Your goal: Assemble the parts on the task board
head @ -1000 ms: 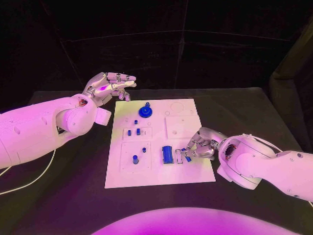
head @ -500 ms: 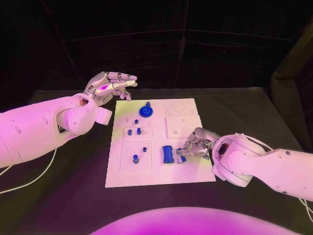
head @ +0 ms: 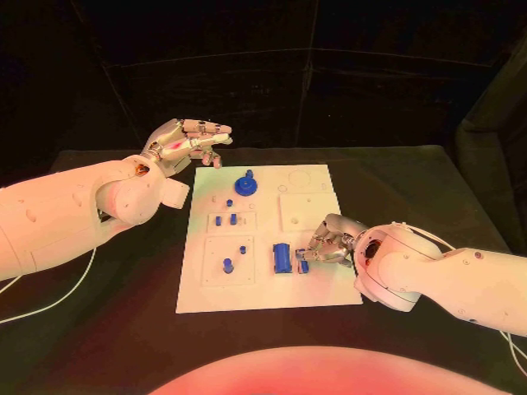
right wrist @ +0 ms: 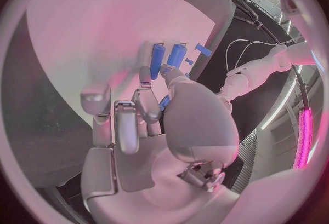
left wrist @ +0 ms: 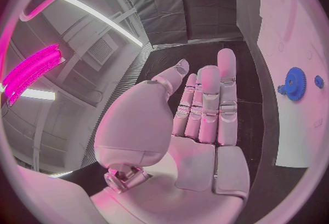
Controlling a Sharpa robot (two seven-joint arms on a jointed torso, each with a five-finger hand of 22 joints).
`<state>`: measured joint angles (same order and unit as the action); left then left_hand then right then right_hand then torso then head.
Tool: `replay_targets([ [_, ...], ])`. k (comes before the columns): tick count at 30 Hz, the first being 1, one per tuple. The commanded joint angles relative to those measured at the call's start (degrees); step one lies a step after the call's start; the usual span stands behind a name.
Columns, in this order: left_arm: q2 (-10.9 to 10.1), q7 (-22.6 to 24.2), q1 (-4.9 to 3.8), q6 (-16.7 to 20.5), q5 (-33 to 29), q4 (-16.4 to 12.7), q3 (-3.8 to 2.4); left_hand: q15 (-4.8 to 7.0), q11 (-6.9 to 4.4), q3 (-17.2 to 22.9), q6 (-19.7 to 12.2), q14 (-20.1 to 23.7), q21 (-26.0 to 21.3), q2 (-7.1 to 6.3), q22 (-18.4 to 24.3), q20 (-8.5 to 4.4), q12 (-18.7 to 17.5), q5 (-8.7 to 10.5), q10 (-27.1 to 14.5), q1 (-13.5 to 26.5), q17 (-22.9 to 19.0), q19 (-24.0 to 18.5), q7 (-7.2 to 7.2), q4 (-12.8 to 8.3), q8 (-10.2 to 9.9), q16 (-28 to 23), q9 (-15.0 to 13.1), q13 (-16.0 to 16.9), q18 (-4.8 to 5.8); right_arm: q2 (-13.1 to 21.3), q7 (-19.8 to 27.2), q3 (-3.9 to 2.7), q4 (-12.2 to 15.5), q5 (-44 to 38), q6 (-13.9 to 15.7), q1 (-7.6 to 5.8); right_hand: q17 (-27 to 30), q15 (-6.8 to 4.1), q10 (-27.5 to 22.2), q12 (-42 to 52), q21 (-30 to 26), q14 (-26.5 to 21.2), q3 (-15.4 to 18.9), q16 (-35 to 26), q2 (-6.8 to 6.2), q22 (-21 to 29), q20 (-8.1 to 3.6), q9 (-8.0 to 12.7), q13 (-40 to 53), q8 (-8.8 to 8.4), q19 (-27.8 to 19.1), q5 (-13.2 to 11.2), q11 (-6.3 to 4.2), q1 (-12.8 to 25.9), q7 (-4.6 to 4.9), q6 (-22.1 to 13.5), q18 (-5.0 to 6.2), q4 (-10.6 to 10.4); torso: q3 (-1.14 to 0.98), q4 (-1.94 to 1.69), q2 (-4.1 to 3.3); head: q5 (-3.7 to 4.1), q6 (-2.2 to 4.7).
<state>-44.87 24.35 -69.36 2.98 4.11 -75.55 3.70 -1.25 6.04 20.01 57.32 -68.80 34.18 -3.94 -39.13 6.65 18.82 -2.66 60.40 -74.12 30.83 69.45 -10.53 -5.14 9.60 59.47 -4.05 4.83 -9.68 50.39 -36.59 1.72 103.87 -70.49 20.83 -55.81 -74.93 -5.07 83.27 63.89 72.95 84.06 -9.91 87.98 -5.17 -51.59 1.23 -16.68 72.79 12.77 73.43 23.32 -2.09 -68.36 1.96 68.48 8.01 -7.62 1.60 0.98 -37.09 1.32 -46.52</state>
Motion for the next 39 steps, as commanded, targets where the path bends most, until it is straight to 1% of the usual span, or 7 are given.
replay_targets([
  [1, 0.0, 0.1, -0.09, -0.7, -0.2, -0.1, -0.05, -0.01, 0.12, -0.3, -0.4, 0.4, -0.2, 0.46, 0.1, 0.17, 0.2, -0.09, -0.4, -0.1, -0.1, 0.2, 0.11, -0.1, 0.2, -0.2, 0.0, 0.1, -0.73, -0.2, -0.7, -0.01, 0.1, -1.2, -1.5, -0.07, -11.3, -0.47, 0.3, 0.3, 0.2, 5.1, 0.5, 0.1, -0.19, 0.0, -0.24, -0.1, 0.1, 0.22, 0.1, -0.7, -0.1, 0.8, 0.05, 0.3, -1.19, -0.3, -0.01, 0.02, -0.01, 0.01, 0.0],
  [5, 0.0, 0.1, -0.09, -0.7, -0.2, -0.1, -0.05, -0.01, 0.12, -0.3, -0.4, 0.4, -0.2, 0.46, 0.1, 0.17, 0.2, -0.09, -0.4, -0.1, -0.1, 0.2, 0.11, -0.1, 0.2, -0.2, 0.0, 0.1, -0.73, -0.3, -0.8, -0.01, 0.0, -1.6, -1.7, -0.07, -11.3, -0.48, 0.4, 0.2, 0.2, 5.1, 1.3, 0.1, -0.48, 0.0, -0.29, -0.4, 0.1, 0.35, 0.1, -1.2, -0.08, 1.4, 0.07, 0.2, -1.2, -0.6, 0.0, 0.06, 0.02, -0.03, -0.01],
  [8, 0.0, 0.1, -0.09, -0.7, -0.2, -0.1, -0.05, -0.01, 0.12, -0.3, -0.4, 0.4, -0.2, 0.46, 0.1, 0.17, 0.2, -0.09, -0.4, -0.1, -0.1, 0.2, 0.11, -0.1, 0.2, -0.2, 0.0, 0.1, -0.73, -0.3, -0.9, -0.01, 0.0, -2.0, -1.6, -0.07, -11.3, -0.43, 0.4, 0.1, 0.1, 5.1, 2.9, 0.1, -0.82, 0.1, -0.27, -0.9, 0.1, 0.52, 0.1, -3.7, -0.03, 2.6, 0.13, 0.1, -1.21, -1.2, 0.02, 0.04, 0.02, 0.01, -0.03],
  [12, 0.0, 0.1, -0.09, -0.7, -0.2, -0.1, -0.05, -0.01, 0.12, -0.3, -0.4, 0.4, -0.2, 0.46, 0.1, 0.17, 0.2, -0.09, -0.4, -0.1, -0.1, 0.2, 0.11, -0.1, 0.2, -0.2, 0.0, 0.1, -0.73, -0.3, -1.0, -0.01, 0.0, -2.5, -1.3, -0.07, -11.1, -0.3, 0.4, -0.1, 0.0, 5.1, 6.2, 0.0, -1.23, 0.2, -0.17, -1.6, 0.1, 0.71, 0.0, -11.5, 0.12, 4.7, 0.26, -0.1, -1.19, -2.8, -0.03, 0.02, 0.0, 0.01, -0.04],
  [15, 0.0, 0.1, -0.09, -0.7, -0.2, -0.1, -0.05, -0.01, 0.12, -0.3, -0.4, 0.4, -0.2, 0.46, 0.1, 0.17, 0.2, -0.09, -0.4, -0.1, -0.1, 0.2, 0.11, -0.1, 0.2, -0.2, 0.0, 0.1, -0.73, -0.3, -0.7, -0.01, 0.0, -2.7, -1.2, -0.07, -11.0, -0.27, 0.3, -0.5, -0.3, 5.1, 8.9, -0.1, -1.12, 0.5, -0.1, -2.2, 0.1, 0.75, -0.2, -16.0, 0.24, 5.1, 0.3, -0.6, -1.12, -3.9, -0.01, 0.01, 0.0, 0.03, -0.03],
  [27, 0.0, 0.0, -0.09, -0.8, -0.2, 0.0, -0.05, -0.01, 0.12, -0.3, -0.4, 0.4, -0.2, 0.46, 0.1, 0.17, 0.2, -0.09, -0.4, -0.1, -0.1, 0.2, 0.11, -0.1, 0.2, -0.2, 0.0, 0.1, -0.73, 0.6, 1.3, -0.01, 0.8, -2.5, -1.8, -0.07, -10.8, -0.19, 0.1, -0.9, -0.5, 5.0, 11.0, -0.2, -0.59, 0.8, -0.06, -2.9, 0.0, 0.8, -0.3, -15.9, 0.28, 3.6, 0.4, -1.0, -1.08, -4.2, -0.05, 0.11, 0.03, 0.04, -0.02],
  [39, 0.0, -0.2, -0.08, -0.9, -0.2, 0.2, -0.05, -0.01, 0.12, -0.3, -0.4, 0.4, -0.2, 0.46, 0.1, 0.17, 0.2, -0.09, -0.4, -0.1, -0.1, 0.2, 0.11, -0.1, 0.2, -0.2, 0.0, 0.1, -0.73, 2.5, 3.8, -0.01, 1.5, -1.8, -5.3, -0.07, -10.7, -0.09, -0.1, -1.5, -0.7, 5.0, 12.7, -0.3, 0.33, 1.0, 0.04, -3.8, -0.1, 0.82, -0.5, -15.0, 0.39, -1.7, 0.57, -1.5, -1.03, -1.4, -0.03, 0.0, 0.01, 0.18, 0.09],
])
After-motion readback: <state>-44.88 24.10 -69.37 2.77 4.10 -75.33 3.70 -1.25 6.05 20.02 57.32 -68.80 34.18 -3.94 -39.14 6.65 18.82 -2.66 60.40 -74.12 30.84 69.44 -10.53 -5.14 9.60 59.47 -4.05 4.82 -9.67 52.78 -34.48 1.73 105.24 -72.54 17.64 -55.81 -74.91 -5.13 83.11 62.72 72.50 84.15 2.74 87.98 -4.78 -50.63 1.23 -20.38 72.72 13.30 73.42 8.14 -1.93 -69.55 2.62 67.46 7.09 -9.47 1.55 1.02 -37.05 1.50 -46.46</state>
